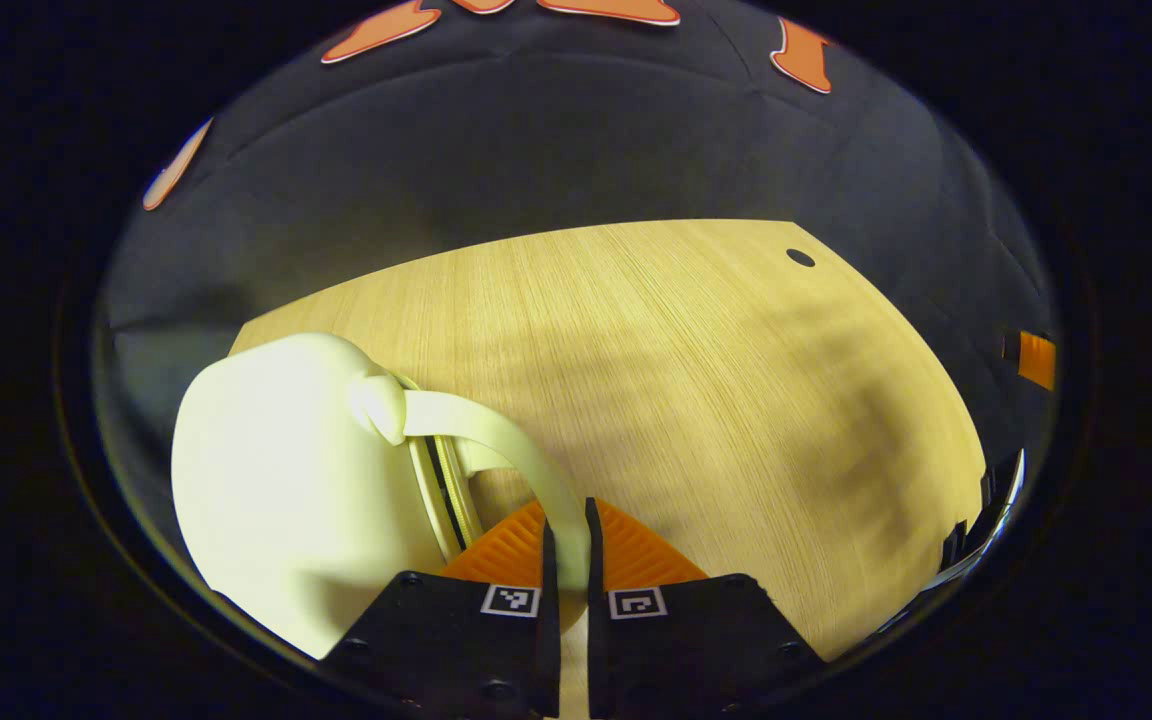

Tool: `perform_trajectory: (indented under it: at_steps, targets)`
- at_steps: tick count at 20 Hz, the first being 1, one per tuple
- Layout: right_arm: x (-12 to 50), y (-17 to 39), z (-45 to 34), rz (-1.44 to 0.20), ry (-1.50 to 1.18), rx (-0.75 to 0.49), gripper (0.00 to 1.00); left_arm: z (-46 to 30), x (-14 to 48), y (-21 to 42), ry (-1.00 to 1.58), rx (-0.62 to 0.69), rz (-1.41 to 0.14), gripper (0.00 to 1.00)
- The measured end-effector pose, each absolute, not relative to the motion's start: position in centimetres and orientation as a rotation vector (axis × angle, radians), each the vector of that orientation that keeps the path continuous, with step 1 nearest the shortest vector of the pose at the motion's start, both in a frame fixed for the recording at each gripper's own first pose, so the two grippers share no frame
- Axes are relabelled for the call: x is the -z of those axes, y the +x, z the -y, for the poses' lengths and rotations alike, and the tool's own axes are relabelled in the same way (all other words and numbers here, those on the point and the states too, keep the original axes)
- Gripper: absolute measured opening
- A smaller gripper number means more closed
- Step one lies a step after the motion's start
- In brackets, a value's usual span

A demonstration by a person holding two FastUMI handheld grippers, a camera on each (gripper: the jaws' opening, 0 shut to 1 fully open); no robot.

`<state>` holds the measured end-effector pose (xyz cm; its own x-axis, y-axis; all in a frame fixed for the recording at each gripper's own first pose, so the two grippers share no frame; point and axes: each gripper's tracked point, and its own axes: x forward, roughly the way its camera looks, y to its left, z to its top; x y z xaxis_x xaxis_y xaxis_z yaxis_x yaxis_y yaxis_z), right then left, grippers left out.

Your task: First open the suitcase, pack the skin care products into it, and then close the suitcase.

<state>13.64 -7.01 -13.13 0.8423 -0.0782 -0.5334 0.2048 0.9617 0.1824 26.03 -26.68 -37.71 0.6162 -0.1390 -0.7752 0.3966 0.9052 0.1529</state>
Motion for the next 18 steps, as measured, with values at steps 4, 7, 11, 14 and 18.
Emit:
perform_trajectory:
  at_steps: [4,7,11,14,18]
  targets:
    - [13.1,13.3,7.1,-0.545,0.246,0.139,0.95,29.3,35.8,24.5,0.290,0.295,-0.862,0.29]
    - [12.8,13.1,6.7,-0.541,0.240,0.119,0.95,33.1,32.4,22.2,0.271,0.309,-0.847,0.68]
    - [11.9,13.1,6.5,-0.499,0.202,0.109,0.95,35.4,20.4,21.3,0.313,0.131,-0.577,0.99]
    - [10.0,13.3,6.8,-0.411,0.123,0.118,0.95,38.5,9.3,20.0,0.241,0.080,-0.361,0.99]
    - [5.2,13.3,5.7,-0.230,0.047,0.095,0.95,37.6,3.2,19.1,0.092,0.058,-0.177,0.99]
